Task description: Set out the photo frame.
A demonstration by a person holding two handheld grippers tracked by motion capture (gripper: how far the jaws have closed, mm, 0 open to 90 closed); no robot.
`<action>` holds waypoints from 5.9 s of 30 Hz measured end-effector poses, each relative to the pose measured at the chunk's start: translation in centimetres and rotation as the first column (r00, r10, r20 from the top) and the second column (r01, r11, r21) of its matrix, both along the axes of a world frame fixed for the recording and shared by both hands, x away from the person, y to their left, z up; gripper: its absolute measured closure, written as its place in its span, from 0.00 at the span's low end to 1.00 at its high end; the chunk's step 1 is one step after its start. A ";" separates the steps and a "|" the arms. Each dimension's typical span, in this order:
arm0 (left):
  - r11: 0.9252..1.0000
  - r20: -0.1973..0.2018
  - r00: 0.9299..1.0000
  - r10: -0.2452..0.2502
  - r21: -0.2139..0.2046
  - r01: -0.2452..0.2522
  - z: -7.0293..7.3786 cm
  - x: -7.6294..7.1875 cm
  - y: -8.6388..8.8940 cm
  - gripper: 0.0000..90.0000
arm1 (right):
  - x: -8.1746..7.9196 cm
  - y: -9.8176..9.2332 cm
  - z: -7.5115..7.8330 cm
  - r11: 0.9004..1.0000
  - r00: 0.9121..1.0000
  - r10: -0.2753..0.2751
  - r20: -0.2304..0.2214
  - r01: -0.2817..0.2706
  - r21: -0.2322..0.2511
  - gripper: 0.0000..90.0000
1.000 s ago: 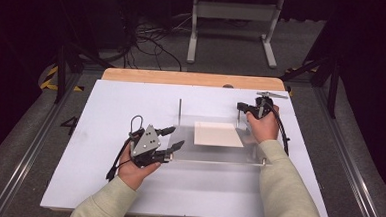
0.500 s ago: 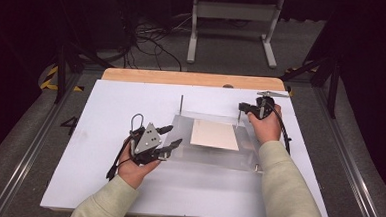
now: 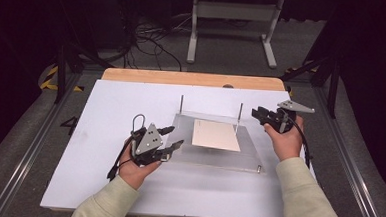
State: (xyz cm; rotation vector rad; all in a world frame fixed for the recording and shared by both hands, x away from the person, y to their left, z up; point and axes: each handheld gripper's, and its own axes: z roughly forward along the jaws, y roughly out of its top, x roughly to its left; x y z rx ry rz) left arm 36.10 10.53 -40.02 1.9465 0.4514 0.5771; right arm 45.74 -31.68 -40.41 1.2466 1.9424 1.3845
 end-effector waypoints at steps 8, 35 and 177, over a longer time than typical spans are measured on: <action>1.000 -0.002 1.000 -0.015 -0.001 0.015 0.3 -0.3 -0.3 0.51 | -5.4 -1.2 1.6 0.992 0.991 0.126 0.053 -0.125 -0.030 0.73; 0.998 -0.010 0.998 -0.060 -0.032 0.059 1.7 -0.3 -0.9 0.53 | -14.5 0.8 4.3 0.903 0.911 0.379 0.163 -0.325 -0.281 0.42; 0.958 -0.038 0.998 0.057 -0.280 -0.066 7.4 -4.2 7.5 0.30 | -10.4 7.2 7.5 0.962 0.868 0.268 0.417 -0.261 -0.073 0.60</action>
